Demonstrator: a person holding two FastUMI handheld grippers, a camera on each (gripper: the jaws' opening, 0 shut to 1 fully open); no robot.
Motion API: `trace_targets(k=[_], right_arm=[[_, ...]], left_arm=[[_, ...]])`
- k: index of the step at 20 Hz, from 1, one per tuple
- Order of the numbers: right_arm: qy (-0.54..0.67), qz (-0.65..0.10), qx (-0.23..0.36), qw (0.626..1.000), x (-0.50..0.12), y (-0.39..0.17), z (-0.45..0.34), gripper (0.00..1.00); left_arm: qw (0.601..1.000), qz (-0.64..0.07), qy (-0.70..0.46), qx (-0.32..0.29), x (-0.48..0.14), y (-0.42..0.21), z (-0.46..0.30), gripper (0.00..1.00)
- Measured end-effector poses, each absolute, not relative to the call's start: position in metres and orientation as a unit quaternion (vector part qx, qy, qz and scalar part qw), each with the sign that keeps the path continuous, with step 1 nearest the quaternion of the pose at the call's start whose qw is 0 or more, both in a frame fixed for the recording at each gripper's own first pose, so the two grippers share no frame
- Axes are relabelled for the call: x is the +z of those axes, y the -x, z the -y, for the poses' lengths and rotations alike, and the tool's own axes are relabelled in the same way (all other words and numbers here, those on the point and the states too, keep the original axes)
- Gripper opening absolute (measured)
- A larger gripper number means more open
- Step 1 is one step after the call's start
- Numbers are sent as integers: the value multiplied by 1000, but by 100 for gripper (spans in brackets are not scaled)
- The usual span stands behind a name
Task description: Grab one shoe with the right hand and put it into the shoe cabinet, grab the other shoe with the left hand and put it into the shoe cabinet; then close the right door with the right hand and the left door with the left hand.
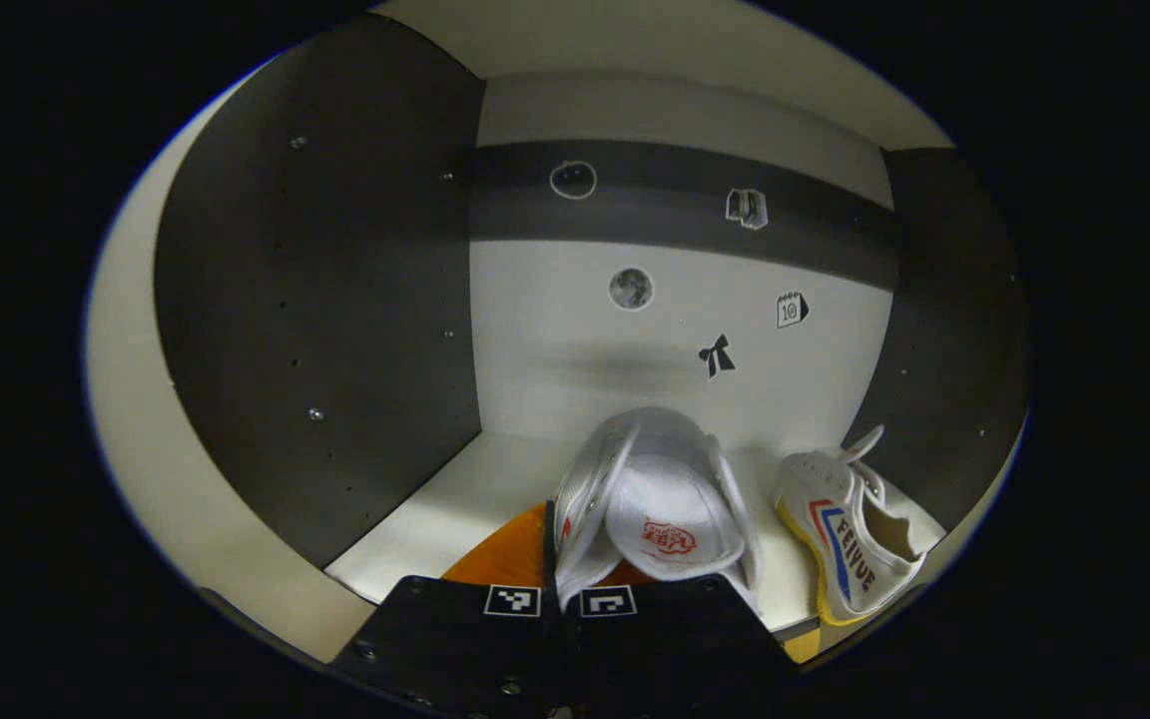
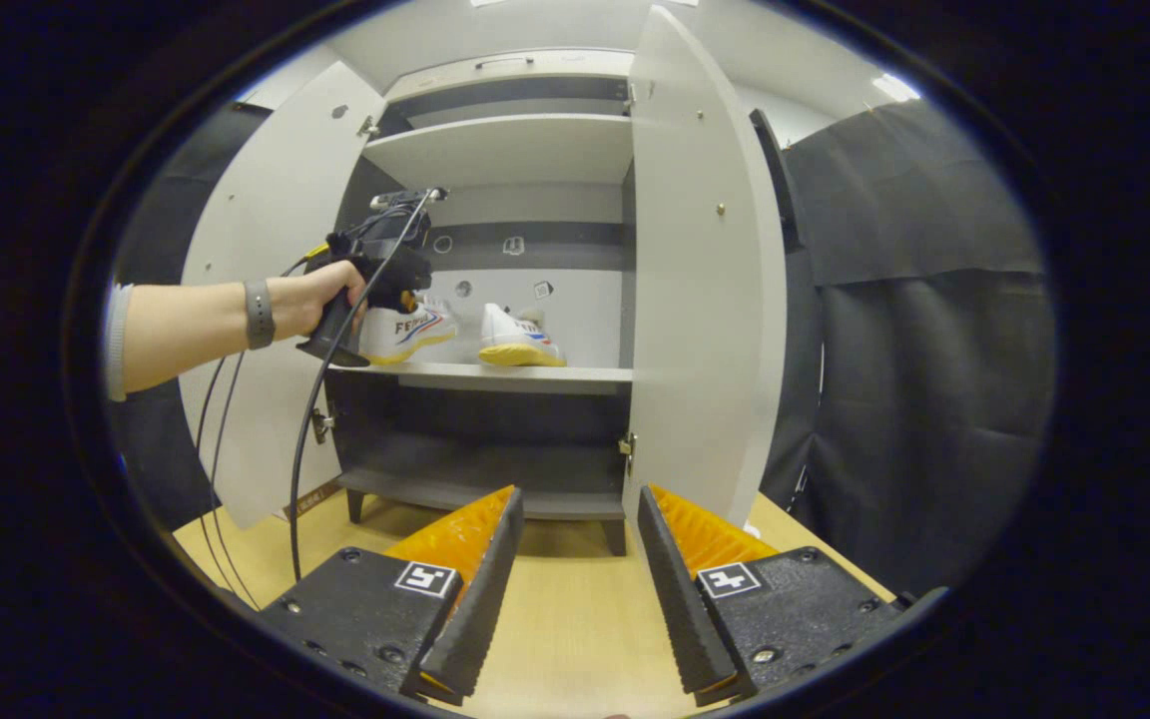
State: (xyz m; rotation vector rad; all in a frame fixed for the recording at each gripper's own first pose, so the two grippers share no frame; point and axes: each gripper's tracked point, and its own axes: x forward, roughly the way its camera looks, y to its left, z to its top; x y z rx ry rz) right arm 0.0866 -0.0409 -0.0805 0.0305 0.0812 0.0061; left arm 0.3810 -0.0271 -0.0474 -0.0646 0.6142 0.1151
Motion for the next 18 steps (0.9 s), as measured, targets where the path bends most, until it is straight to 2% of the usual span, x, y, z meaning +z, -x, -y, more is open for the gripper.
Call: trace_targets(k=[8, 9, 10, 11, 12, 13, 14, 15, 18], right_arm=[[-22, -58, -5, 998, -97, -86, 49, 73], [-23, -59, -5, 998, -97, -87, 48, 74], [-24, -58, -6, 998, -97, -86, 48, 74], [-24, -58, -5, 998, -97, -86, 48, 74], [-24, -56, -3, 998, -96, -86, 47, 74], [-22, -55, -2, 998, -95, -86, 47, 74], [-21, -53, -1, 998, -94, -87, 46, 74], [-20, -52, 0, 998, -92, -87, 45, 73], [-23, -48, 6, 999, -89, -87, 41, 74]], left_arm=[[915, -395, 66, 53, -74, -380, 28, 3], [913, -398, 71, 53, -73, -380, 27, 0], [909, -406, 74, 51, -74, -376, 26, 17], [908, -411, 72, 48, -73, -373, 23, 27], [907, -413, 74, 44, -71, -369, 22, 30], [905, -416, 81, 36, -68, -364, 24, 42], [905, -416, 86, 30, -63, -358, 24, 63], [907, -411, 86, 25, -58, -353, 23, 72], [927, -367, 78, 17, -34, -335, 13, 76]])
